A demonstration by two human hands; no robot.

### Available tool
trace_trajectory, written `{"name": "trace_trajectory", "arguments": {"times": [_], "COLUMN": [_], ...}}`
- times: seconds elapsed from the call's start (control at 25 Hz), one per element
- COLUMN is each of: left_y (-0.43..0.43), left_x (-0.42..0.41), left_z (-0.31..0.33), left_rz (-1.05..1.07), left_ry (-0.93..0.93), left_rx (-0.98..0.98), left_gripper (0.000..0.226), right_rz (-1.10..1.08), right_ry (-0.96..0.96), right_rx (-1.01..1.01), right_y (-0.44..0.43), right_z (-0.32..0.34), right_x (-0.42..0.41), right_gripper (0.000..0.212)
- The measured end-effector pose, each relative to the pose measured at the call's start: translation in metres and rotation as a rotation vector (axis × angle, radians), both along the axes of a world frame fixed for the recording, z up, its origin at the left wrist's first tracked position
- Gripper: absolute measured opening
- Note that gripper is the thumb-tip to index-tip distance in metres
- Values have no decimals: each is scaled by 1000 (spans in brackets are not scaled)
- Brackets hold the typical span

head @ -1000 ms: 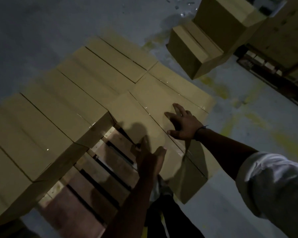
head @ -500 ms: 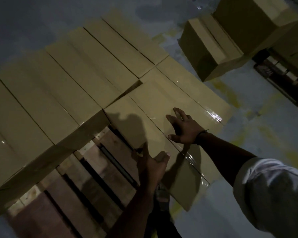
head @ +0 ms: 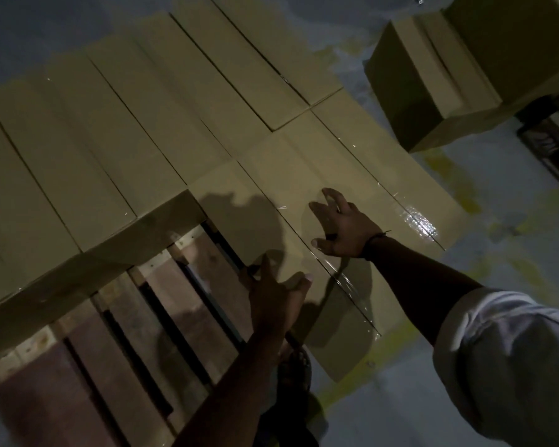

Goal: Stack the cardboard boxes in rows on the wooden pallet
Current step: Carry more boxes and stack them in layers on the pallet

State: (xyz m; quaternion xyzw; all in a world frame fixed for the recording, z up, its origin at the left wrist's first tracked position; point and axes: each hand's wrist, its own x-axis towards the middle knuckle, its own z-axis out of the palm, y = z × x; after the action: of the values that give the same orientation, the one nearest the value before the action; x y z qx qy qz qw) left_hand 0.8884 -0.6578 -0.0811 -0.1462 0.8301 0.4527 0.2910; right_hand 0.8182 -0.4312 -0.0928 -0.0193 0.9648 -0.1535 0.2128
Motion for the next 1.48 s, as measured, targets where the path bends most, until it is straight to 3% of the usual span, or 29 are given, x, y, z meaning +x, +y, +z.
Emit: {"name": "trace_trajectory", "arguments": {"times": [0.24, 0.48, 0.8, 1.08, 1.28, 1.48], "left_y": [4, 6, 4, 4, -2, -2], "left_x": [-4, -2, 6, 4, 1, -4], "left_z": [-16, -31, -40, -43, -48, -39], "left_rz": [5, -7, -11, -128, -183, -173], "left_ry": [14, -51, -7, -1, -25, -108], "left_rx": [-30, -63, -50, -57, -83, -52], "left_gripper": [90, 105, 116, 120, 114, 109], "right_rz": [30, 38, 43, -39, -307, -249], "right_ry": [-8, -1, 87, 94, -21, -82], "right_rx": [44, 54, 117, 331, 234, 211], "right_y": [3, -1, -7, -34, -24, -16], "right_z": [-14, -23, -32, -30, -34, -37], "right_x": [-12, -13, -2, 7, 19, 26], "right_gripper": [91, 89, 78, 59, 80, 94]}}
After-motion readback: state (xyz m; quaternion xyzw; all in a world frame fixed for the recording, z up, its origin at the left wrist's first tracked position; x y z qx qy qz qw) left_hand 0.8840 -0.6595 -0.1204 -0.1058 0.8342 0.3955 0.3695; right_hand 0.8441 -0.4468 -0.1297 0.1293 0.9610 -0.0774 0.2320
